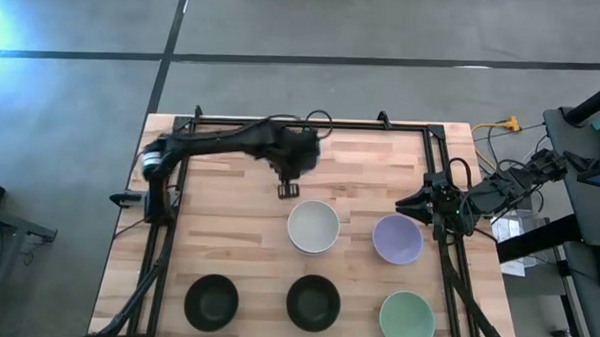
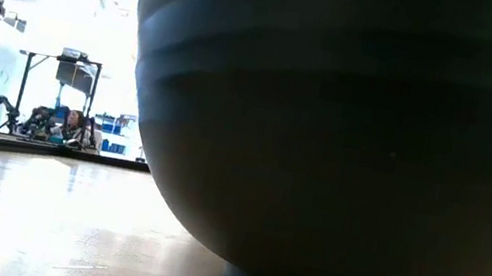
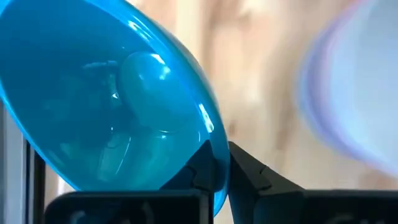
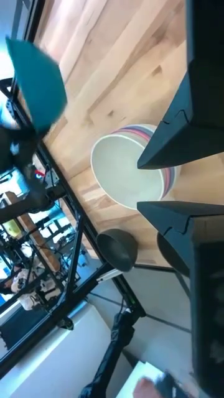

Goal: Nest bowls inside each other
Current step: Stack the blue bowl on top of the white bowl

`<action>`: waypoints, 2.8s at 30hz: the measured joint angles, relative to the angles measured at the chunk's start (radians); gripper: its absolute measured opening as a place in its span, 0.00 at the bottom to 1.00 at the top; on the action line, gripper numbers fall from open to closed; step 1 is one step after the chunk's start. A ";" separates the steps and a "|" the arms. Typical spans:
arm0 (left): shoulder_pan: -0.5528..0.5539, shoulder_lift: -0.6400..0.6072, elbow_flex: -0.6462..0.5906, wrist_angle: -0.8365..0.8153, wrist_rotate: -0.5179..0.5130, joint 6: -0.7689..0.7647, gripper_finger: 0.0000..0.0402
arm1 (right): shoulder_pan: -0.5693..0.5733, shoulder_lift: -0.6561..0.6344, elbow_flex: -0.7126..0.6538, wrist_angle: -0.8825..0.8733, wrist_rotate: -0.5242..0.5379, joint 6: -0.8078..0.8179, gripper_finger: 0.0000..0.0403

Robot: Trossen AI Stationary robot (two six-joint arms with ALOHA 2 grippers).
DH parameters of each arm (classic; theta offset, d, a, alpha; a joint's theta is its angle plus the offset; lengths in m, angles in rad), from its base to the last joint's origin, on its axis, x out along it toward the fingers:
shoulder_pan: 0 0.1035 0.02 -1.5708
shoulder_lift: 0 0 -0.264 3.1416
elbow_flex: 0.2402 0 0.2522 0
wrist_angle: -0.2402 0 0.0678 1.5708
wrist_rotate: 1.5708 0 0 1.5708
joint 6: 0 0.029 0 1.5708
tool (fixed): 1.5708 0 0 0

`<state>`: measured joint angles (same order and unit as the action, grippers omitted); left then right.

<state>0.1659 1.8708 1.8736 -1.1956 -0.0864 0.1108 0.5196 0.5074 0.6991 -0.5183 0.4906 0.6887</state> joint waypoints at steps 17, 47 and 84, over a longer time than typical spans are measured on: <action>-0.350 0.054 -0.006 -0.009 -0.259 0.073 0.01 | 0.000 0.007 0.001 0.038 0.003 -0.008 0.22; -0.477 0.091 0.110 -0.111 -0.240 0.661 0.01 | 0.000 0.026 0.001 0.052 -0.023 0.001 0.22; -0.461 0.197 0.116 -0.123 -0.249 0.628 0.20 | 0.000 0.027 0.000 0.052 -0.027 0.002 0.22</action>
<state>-0.2950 2.0678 1.9892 -1.3185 -0.3358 0.7386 0.5194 0.5339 0.6991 -0.4667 0.4633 0.6903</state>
